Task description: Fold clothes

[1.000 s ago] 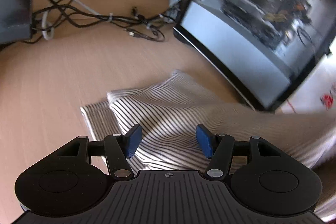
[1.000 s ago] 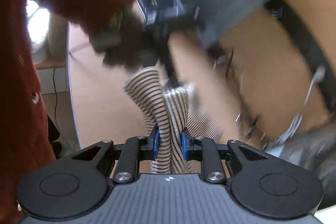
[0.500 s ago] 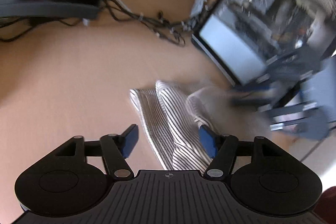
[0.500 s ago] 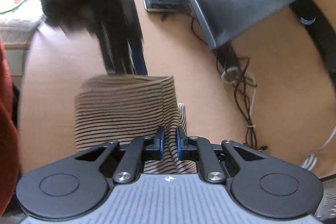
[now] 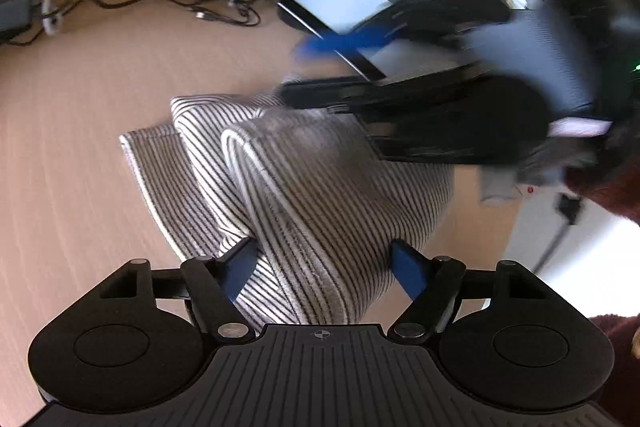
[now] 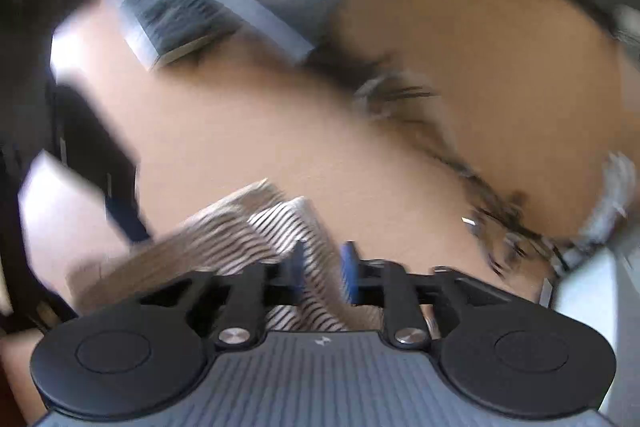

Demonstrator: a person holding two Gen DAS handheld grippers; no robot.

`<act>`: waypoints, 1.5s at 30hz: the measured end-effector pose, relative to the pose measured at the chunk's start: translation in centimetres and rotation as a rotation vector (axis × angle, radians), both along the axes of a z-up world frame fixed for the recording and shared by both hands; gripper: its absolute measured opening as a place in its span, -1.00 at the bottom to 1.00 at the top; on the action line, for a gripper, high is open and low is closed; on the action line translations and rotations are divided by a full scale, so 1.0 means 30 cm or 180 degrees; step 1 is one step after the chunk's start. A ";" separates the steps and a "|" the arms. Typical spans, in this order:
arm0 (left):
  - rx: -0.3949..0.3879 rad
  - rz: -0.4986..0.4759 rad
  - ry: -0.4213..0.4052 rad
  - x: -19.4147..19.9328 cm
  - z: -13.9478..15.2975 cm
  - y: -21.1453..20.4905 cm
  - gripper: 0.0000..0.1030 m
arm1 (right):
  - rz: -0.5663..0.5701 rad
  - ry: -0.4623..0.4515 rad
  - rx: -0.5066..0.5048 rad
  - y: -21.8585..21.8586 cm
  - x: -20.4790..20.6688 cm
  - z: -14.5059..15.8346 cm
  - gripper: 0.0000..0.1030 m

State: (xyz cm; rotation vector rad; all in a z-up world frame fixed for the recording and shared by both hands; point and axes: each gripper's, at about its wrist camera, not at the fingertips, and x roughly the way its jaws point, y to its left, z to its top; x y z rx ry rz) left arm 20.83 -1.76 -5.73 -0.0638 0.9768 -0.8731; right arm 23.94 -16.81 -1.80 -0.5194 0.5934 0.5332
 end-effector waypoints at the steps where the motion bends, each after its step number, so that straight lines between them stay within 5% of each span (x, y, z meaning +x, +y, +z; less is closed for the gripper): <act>1: -0.0023 -0.0001 0.0024 0.004 -0.003 0.006 0.53 | -0.0157 -0.0090 0.0131 -0.030 -0.046 0.028 0.67; 2: -0.0049 0.0012 0.0057 0.009 -0.006 0.012 0.52 | -0.0295 -0.0163 0.0252 -0.059 -0.089 0.048 0.87; 7: -0.0120 0.0068 0.0161 0.020 -0.017 0.024 0.50 | -0.0899 -0.0064 0.0626 -0.186 -0.218 0.006 0.93; 13: -0.0071 0.0127 0.0019 0.018 0.013 0.050 0.47 | -0.1373 0.0400 0.1216 -0.255 -0.151 -0.113 0.63; 19: -0.0026 -0.0134 -0.0108 -0.008 0.008 0.033 0.66 | -0.1345 0.0386 0.1219 -0.244 -0.125 -0.130 0.64; 23: 0.0248 -0.0134 -0.0197 -0.007 -0.015 -0.030 0.51 | -0.1331 0.0328 0.1205 -0.227 -0.122 -0.115 0.66; 26: 0.0274 -0.0161 -0.0245 -0.013 -0.001 -0.036 0.29 | -0.1316 0.0188 0.1185 -0.235 -0.179 -0.069 0.69; 29: 0.0282 -0.0109 -0.0264 -0.008 0.006 -0.030 0.28 | -0.1296 0.0076 0.1219 -0.253 -0.262 -0.031 0.87; 35: 0.0193 0.0000 -0.0176 0.007 -0.010 -0.014 0.32 | -0.1499 0.0445 0.1406 -0.316 -0.301 -0.103 0.93; 40: 0.0138 0.0052 -0.0108 0.025 -0.028 -0.024 0.44 | -0.1586 0.0684 0.1943 -0.355 -0.244 -0.147 0.93; 45: 0.0140 0.0042 -0.0126 0.029 -0.030 -0.046 0.31 | -0.1461 0.0692 0.1961 -0.309 -0.221 -0.152 0.62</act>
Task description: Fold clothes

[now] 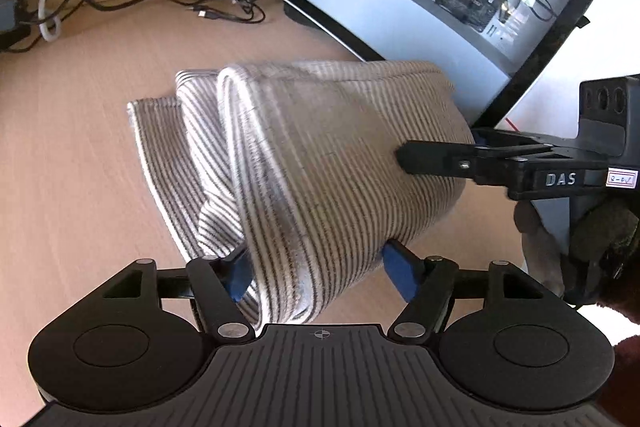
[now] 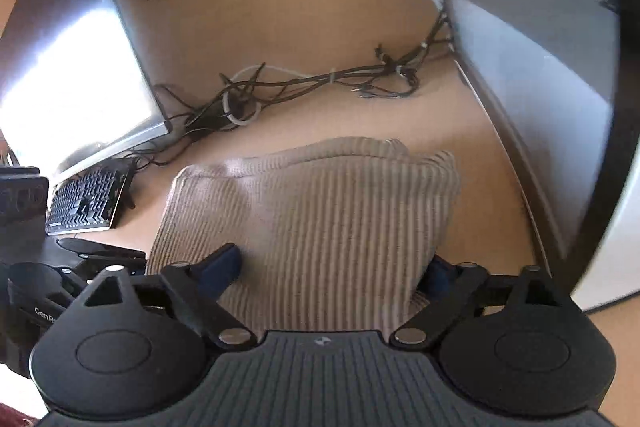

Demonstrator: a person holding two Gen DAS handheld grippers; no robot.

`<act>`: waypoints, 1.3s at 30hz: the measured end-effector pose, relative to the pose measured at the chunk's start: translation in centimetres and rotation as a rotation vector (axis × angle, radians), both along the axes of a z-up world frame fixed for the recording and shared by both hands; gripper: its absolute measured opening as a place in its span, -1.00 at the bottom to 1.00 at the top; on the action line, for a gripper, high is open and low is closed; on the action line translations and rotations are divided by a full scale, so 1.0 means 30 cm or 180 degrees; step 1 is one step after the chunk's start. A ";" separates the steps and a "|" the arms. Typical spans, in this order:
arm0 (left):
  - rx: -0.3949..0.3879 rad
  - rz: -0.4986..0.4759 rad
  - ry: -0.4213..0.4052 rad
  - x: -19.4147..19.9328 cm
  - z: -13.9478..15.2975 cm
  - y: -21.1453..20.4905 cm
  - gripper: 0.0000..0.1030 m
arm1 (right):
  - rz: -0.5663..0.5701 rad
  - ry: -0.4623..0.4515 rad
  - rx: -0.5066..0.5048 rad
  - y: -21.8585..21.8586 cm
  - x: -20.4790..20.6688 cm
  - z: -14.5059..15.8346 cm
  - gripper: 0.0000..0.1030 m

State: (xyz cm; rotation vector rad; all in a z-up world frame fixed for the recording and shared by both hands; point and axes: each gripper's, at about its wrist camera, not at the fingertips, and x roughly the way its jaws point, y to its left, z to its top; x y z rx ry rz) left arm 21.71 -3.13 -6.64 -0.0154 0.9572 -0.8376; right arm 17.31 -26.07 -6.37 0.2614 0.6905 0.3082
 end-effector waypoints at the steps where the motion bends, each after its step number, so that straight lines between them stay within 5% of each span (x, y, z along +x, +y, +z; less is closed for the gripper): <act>1: -0.0006 0.0004 -0.0002 -0.002 0.002 -0.004 0.30 | 0.0008 -0.0025 -0.0020 0.009 0.000 0.003 0.49; 6: -0.0086 0.0020 0.0011 -0.026 0.025 -0.016 0.07 | 0.0018 -0.0055 -0.0020 0.019 -0.016 0.030 0.13; 12: -0.0267 -0.0084 0.0123 -0.084 0.060 -0.002 0.05 | 0.0150 -0.0020 0.0006 -0.004 -0.082 0.063 -0.05; 14: -0.0293 -0.0125 0.0155 -0.101 0.072 0.006 -0.02 | 0.0227 -0.0030 0.0004 -0.011 -0.107 0.082 -0.26; 20: -0.0587 -0.0166 0.0127 -0.108 0.160 0.063 -0.07 | 0.0467 -0.0243 -0.0005 -0.024 -0.140 0.212 -0.34; 25: -0.0652 0.0084 0.0166 -0.020 0.154 0.123 -0.07 | 0.0656 -0.0447 -0.0222 0.029 0.037 0.270 -0.34; 30: -0.0396 0.0414 0.0329 0.041 0.077 0.165 -0.08 | 0.0746 -0.0033 -0.0494 0.133 0.292 0.089 -0.26; 34: -0.0181 0.0337 -0.0118 0.002 0.189 0.211 0.06 | 0.0712 0.0107 -0.0463 0.162 0.375 0.046 -0.18; 39: -0.0104 0.0186 -0.0685 0.030 0.333 0.198 0.55 | 0.0735 0.0084 -0.0467 0.153 0.385 0.038 -0.12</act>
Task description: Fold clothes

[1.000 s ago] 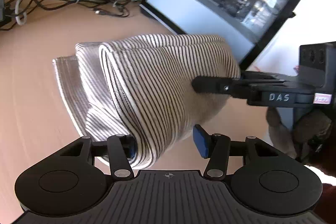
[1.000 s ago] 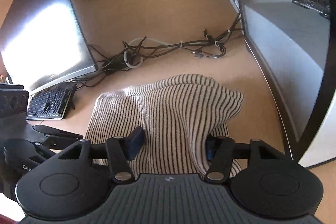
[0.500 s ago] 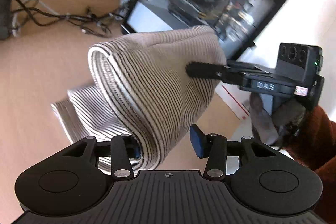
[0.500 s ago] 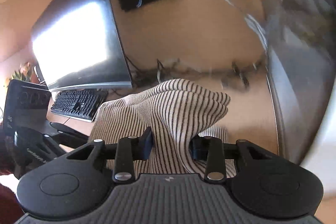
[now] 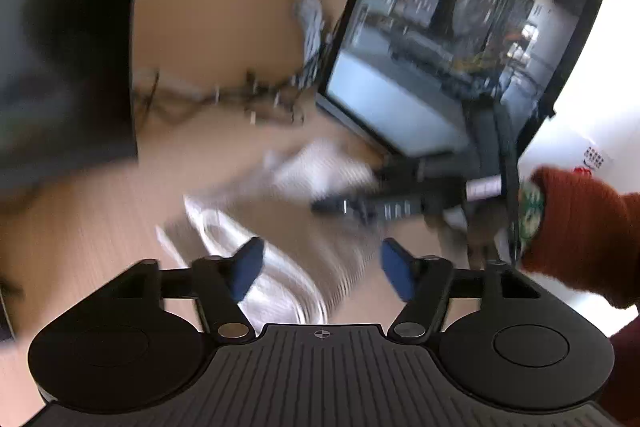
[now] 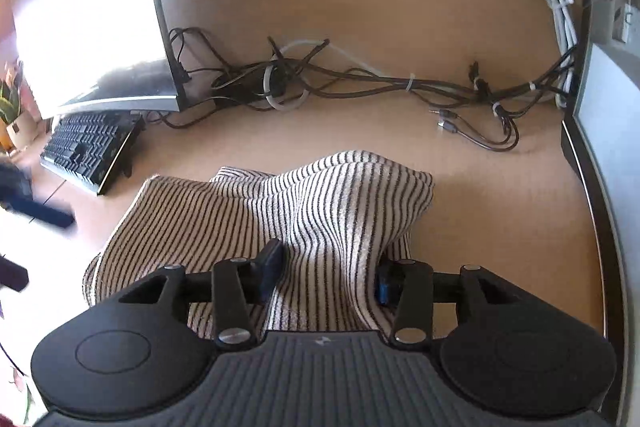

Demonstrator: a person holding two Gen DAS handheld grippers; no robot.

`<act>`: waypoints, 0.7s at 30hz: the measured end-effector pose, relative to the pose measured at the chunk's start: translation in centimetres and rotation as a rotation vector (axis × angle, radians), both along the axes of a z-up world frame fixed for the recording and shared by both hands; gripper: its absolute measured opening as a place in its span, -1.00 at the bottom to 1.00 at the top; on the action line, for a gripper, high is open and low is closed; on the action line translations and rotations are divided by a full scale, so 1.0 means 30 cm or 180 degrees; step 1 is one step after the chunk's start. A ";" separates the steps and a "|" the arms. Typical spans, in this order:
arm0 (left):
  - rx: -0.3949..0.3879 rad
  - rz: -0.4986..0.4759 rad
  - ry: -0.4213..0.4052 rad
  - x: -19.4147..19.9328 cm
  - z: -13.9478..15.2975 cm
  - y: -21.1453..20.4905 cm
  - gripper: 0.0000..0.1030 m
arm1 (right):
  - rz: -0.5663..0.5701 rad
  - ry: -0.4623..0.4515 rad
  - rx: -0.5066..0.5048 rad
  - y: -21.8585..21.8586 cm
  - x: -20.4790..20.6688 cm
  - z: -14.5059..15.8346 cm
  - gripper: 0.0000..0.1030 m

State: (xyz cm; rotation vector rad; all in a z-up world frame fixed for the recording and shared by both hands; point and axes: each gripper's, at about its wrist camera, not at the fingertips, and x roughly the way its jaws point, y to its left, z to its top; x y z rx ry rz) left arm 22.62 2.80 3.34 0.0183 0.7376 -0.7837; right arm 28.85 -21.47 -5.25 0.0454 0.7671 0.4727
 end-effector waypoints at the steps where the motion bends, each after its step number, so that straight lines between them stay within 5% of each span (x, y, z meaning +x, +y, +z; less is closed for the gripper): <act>1: 0.0039 -0.0058 -0.0033 0.025 0.003 -0.021 0.61 | -0.0012 0.0010 0.0019 -0.002 0.000 -0.001 -0.06; 3: 0.0157 -0.0220 -0.0029 0.087 -0.013 -0.072 0.80 | -0.0036 0.0026 0.0041 -0.006 0.000 -0.006 0.00; 9: 0.0825 -0.0454 0.0108 0.241 -0.166 -0.198 0.74 | -0.0187 -0.0014 0.0077 -0.020 -0.035 0.032 0.08; 13: 0.0621 -0.0286 0.0290 0.328 -0.215 -0.183 0.82 | -0.0431 -0.0191 0.0142 -0.070 -0.187 0.123 0.21; 17: 0.0482 -0.0242 0.0400 0.358 -0.256 -0.175 0.90 | -0.0735 0.0350 0.0887 -0.144 -0.264 0.097 0.43; 21: 0.0291 -0.0155 0.0582 0.380 -0.277 -0.146 0.88 | -0.0956 0.0844 0.1264 -0.141 -0.226 -0.010 -0.03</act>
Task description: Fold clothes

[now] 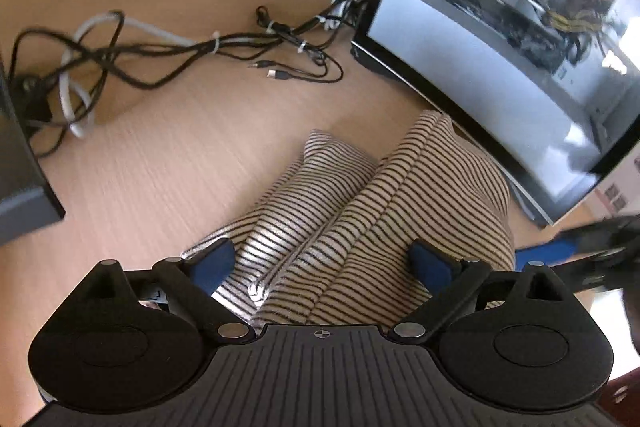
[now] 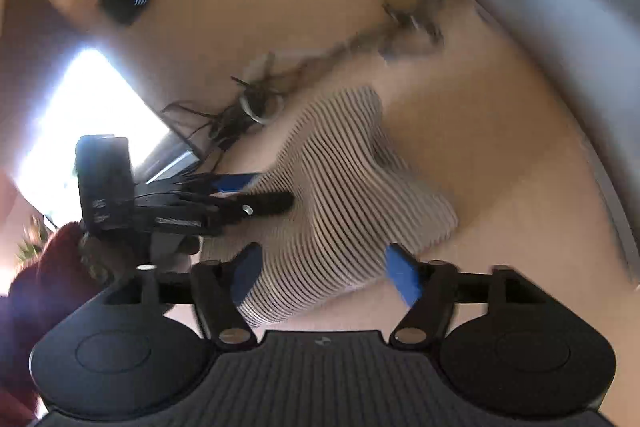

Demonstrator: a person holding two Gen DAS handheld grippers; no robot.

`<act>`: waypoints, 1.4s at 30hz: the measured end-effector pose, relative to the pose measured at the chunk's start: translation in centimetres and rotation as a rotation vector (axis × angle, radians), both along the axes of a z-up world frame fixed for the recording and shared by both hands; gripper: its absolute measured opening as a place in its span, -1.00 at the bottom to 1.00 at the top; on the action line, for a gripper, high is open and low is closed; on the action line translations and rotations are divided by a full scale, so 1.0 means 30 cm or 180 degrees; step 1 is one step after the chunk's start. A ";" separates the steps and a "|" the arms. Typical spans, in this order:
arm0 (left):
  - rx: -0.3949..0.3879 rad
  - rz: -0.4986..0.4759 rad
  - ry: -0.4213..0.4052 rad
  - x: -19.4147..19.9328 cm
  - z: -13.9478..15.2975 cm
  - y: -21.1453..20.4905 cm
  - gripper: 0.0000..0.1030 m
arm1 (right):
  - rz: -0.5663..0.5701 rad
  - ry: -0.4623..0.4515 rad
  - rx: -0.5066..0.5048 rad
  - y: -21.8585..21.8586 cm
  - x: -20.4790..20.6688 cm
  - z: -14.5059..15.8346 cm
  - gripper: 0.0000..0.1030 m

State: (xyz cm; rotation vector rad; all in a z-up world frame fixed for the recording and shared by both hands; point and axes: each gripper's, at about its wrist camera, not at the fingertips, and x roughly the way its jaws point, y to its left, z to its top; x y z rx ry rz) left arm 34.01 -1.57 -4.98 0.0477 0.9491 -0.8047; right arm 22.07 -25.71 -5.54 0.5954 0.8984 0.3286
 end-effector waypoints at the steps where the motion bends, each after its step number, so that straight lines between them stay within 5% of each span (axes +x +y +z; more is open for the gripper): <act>1: -0.0024 0.0034 0.0022 -0.001 -0.003 0.008 0.88 | -0.0036 0.0053 -0.0021 0.002 0.017 -0.020 -0.05; 7: -0.0212 0.0338 0.0199 -0.016 -0.009 0.064 0.84 | 0.0085 -0.0147 -0.0453 0.023 0.125 -0.015 -0.03; 18: -0.0696 0.0406 0.0558 -0.172 -0.023 0.044 0.81 | 0.0260 -0.0619 -0.1403 0.101 0.237 0.043 0.14; 25: -0.0817 0.0694 0.0186 -0.245 0.076 0.157 0.83 | 0.0405 -0.0990 -0.1663 0.151 0.071 0.096 0.22; 28: -0.0606 0.0965 0.0288 -0.219 0.031 0.177 0.67 | 0.0521 -0.1062 -0.1684 0.202 -0.003 0.086 0.29; 29: -0.0531 0.1052 0.0335 -0.210 0.014 0.182 0.46 | 0.0578 -0.1047 -0.1681 0.219 -0.019 0.069 0.36; 33: -0.0429 0.1102 0.0550 -0.208 -0.066 0.152 0.08 | 0.0691 -0.1271 -0.2080 0.296 -0.068 0.008 0.52; 42: -0.0693 0.0831 0.0697 -0.262 -0.123 -0.014 0.08 | 0.0453 -0.1378 -0.2216 0.208 -0.072 0.069 0.52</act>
